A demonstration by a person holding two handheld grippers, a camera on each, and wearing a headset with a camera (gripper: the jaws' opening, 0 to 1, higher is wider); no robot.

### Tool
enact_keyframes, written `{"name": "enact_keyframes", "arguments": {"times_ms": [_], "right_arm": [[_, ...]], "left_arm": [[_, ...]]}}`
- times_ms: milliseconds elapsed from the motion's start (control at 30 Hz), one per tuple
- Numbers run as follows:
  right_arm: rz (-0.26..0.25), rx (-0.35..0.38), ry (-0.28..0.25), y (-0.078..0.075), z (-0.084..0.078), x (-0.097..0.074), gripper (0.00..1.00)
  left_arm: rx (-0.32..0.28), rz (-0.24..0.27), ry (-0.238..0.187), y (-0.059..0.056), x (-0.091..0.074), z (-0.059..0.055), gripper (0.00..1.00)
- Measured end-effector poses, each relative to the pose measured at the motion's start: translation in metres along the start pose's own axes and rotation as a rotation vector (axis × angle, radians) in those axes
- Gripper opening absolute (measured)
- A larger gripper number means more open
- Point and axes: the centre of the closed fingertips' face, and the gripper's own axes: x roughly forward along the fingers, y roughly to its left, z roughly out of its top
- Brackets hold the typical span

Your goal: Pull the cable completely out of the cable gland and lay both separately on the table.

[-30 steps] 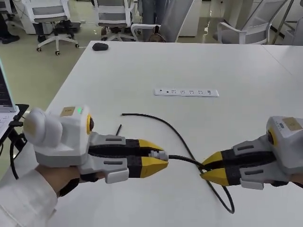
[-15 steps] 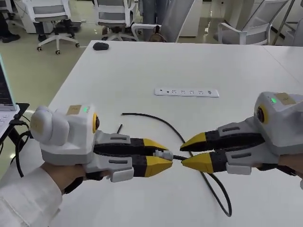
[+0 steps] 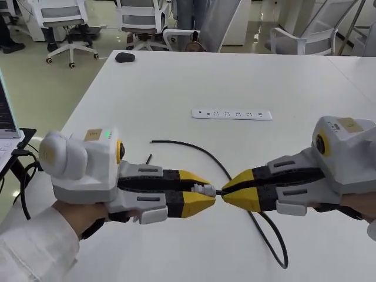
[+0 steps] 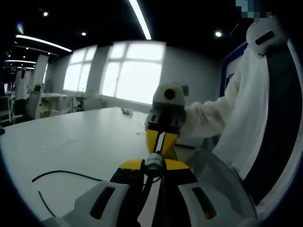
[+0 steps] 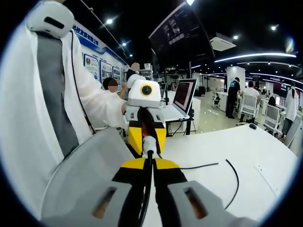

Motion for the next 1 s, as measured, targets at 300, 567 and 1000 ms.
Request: {"name": "enact_keyframes", "arguments": {"times_ms": [300,567,1000], "right_arm": [[0.001,-0.02,0.012,-0.001,-0.005,-0.002,0.03],[-0.018,-0.014,0.027,-0.005,-0.019,-0.013,0.03],[-0.069,0.05,0.085,-0.015,-0.058,-0.033,0.03]], "left_arm": [[0.004,0.002,0.009,0.0,0.001,-0.002,0.16],[0.002,0.008,0.013,0.002,-0.002,-0.004,0.16],[-0.006,0.018,0.014,0.004,-0.005,-0.007,0.16]]}}
